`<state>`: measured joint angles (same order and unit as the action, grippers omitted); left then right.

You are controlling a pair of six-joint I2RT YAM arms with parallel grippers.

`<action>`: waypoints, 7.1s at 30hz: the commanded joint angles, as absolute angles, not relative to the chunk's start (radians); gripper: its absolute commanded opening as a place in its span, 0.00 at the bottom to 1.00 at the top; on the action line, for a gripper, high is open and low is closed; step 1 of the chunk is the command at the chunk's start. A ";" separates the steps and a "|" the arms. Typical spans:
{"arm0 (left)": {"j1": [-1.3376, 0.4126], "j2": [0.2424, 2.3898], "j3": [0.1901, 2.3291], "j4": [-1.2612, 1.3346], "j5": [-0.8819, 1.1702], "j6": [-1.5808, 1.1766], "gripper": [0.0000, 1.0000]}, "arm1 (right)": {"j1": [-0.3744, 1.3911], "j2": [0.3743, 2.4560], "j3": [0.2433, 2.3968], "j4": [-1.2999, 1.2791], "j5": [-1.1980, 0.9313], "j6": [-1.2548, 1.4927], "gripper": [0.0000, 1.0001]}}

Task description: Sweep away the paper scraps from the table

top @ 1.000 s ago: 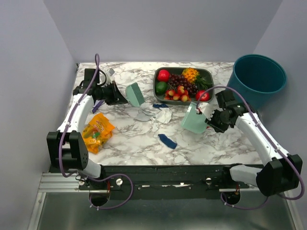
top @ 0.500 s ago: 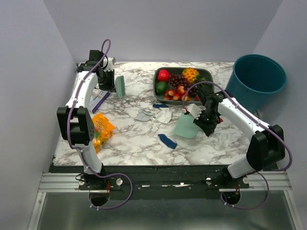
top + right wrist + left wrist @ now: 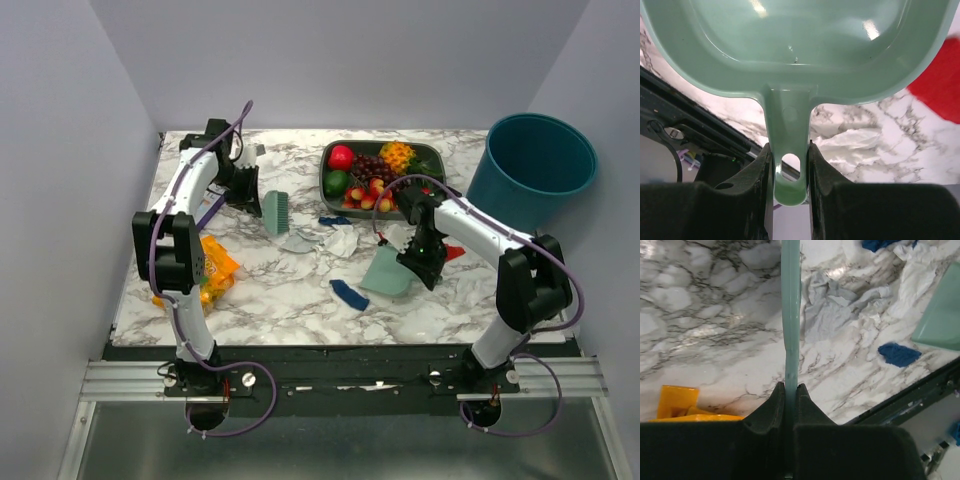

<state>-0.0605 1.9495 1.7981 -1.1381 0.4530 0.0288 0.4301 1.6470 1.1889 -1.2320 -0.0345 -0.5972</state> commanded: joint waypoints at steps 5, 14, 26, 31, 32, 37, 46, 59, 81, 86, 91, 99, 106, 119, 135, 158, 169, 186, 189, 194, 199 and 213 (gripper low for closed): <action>-0.161 2.016 1.726 -1.112 0.690 -0.043 0.00 | 0.518 1.762 1.301 -1.206 0.028 -0.565 0.01; -0.284 2.028 1.662 -1.098 0.847 -0.061 0.00 | 0.535 1.821 1.339 -1.190 0.012 -0.549 0.01; -0.285 1.872 1.577 -1.104 0.838 -0.074 0.00 | 0.551 1.799 1.364 -1.155 -0.089 -0.574 0.01; -0.270 1.819 1.661 -1.186 0.698 0.020 0.00 | 0.551 1.741 1.310 -1.117 -0.126 -0.586 0.00; -0.264 1.813 1.664 -1.190 0.690 0.028 0.00 | 0.549 1.720 1.295 -1.100 -0.130 -0.591 0.01; -0.209 1.787 1.678 -1.207 0.643 0.055 0.00 | 0.551 1.692 1.275 -1.080 -0.129 -0.586 0.01; -0.153 1.830 1.654 -1.066 0.705 -0.056 0.00 | 0.548 1.570 1.162 -1.123 -0.107 -0.577 0.01; -0.161 1.991 1.500 -0.855 1.167 -0.405 0.00 | 0.514 1.439 0.996 -1.111 -0.061 -0.607 0.01; -0.278 2.146 1.456 -0.637 1.289 -0.643 0.00 | 0.474 1.466 1.009 -1.117 -0.049 -0.606 0.01; -0.275 2.141 1.393 -0.565 1.290 -0.716 0.00 | 0.474 1.459 0.999 -1.120 -0.058 -0.603 0.01; -0.238 2.066 1.292 -0.574 1.281 -0.723 0.00 | 0.474 1.459 0.996 -1.115 -0.058 -0.601 0.01; -0.138 1.898 1.291 -0.822 1.149 -0.459 0.00 | 0.474 1.460 0.996 -1.095 -0.054 -0.609 0.00; -0.138 1.861 1.590 -1.347 0.926 0.133 0.00 | 0.474 1.372 0.945 -1.086 0.037 -0.710 0.01; -0.143 1.726 1.477 -1.513 0.577 0.549 0.00 | 0.474 1.097 0.790 -1.242 0.021 -1.014 0.01; -0.282 1.842 1.345 -1.514 0.653 0.601 0.00 | 0.577 1.517 1.022 -1.261 -0.141 -0.735 0.01; -0.345 2.089 1.652 -1.514 1.008 0.368 0.00 | 0.637 1.674 1.180 -1.157 -0.216 -0.626 0.00; -0.316 1.961 1.712 -1.517 0.969 0.353 0.00 | 0.637 1.566 1.100 -1.115 -0.291 -0.621 0.01; -0.209 1.882 1.804 -1.514 0.789 0.315 0.00 | 0.525 1.488 0.999 -1.173 -0.313 -0.565 0.01; -0.201 1.913 1.835 -1.516 0.778 0.293 0.00 | 0.491 1.506 1.011 -1.170 -0.279 -0.558 0.01; -0.138 1.920 1.902 -1.516 0.752 0.258 0.00 | 0.411 1.569 1.071 -1.158 -0.259 -0.528 0.01; -0.112 1.979 1.885 -1.516 0.793 0.262 0.00 | 0.397 1.580 1.074 -1.158 -0.201 -0.546 0.01; -0.143 1.960 1.670 -1.516 1.194 0.324 0.00 | 0.361 1.534 0.971 -1.171 -0.140 -0.531 0.00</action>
